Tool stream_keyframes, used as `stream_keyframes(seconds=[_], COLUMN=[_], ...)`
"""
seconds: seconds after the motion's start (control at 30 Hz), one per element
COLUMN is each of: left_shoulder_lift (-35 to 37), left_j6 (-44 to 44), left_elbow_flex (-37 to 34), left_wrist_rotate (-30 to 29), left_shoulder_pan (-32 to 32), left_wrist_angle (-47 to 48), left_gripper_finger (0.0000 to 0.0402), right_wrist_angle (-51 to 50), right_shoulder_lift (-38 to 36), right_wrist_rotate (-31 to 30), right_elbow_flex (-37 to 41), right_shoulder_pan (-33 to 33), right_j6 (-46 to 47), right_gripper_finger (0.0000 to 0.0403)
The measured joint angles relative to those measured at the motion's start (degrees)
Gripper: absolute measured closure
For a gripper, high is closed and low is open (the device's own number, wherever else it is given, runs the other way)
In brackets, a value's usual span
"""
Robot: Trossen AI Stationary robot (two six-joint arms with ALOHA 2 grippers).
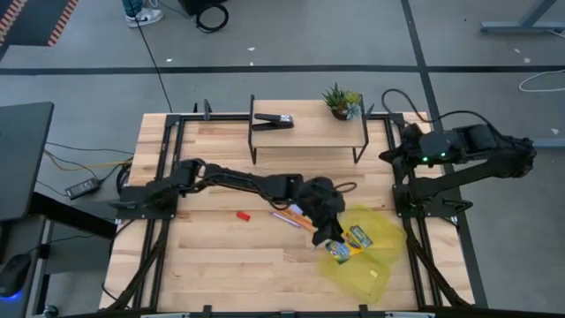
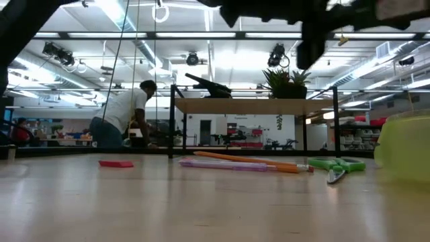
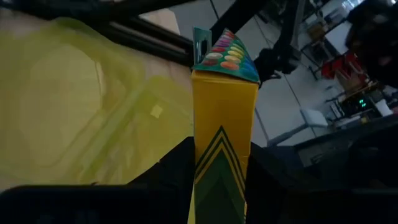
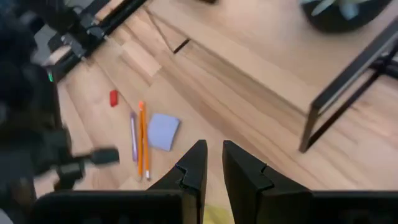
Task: Pack school essentials
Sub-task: Put the yellow crayon box into the yellow supply box
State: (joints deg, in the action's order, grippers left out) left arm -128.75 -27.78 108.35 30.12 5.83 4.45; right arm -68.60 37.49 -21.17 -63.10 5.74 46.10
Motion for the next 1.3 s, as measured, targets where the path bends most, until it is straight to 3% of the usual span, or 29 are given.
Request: stream_keyframes(seconds=[0.27, 0.47, 0.67, 1.3], left_shoulder_lift=[-6.1, -8.3, -8.3, -8.3], left_j6=[1.9, 1.7, 11.3, 24.1], left_elbow_flex=[5.5, 5.7, 5.6, 5.6], left_wrist_rotate=[0.1, -3.9, -7.2, -7.6], left_shoulder_pan=[1.8, 2.5, 3.8, 5.9], left_wrist_angle=[0.2, 0.3, 0.6, 1.2], left_gripper_finger=[0.0281, 0.0280, 0.0282, 0.0276], right_wrist_angle=[-1.6, -1.7, -1.6, -0.4], right_shoulder_lift=[0.2, 0.5, 1.4, 3.7], right_wrist_rotate=[-1.5, -1.6, -1.5, -1.5], right_elbow_flex=[-5.8, -5.4, -5.4, -5.3], right_shoulder_pan=[0.0, 0.0, 0.0, 0.0], right_j6=[-0.1, 0.9, 0.9, 1.1], right_gripper_finger=[0.0346, 0.0346, 0.0346, 0.0346])
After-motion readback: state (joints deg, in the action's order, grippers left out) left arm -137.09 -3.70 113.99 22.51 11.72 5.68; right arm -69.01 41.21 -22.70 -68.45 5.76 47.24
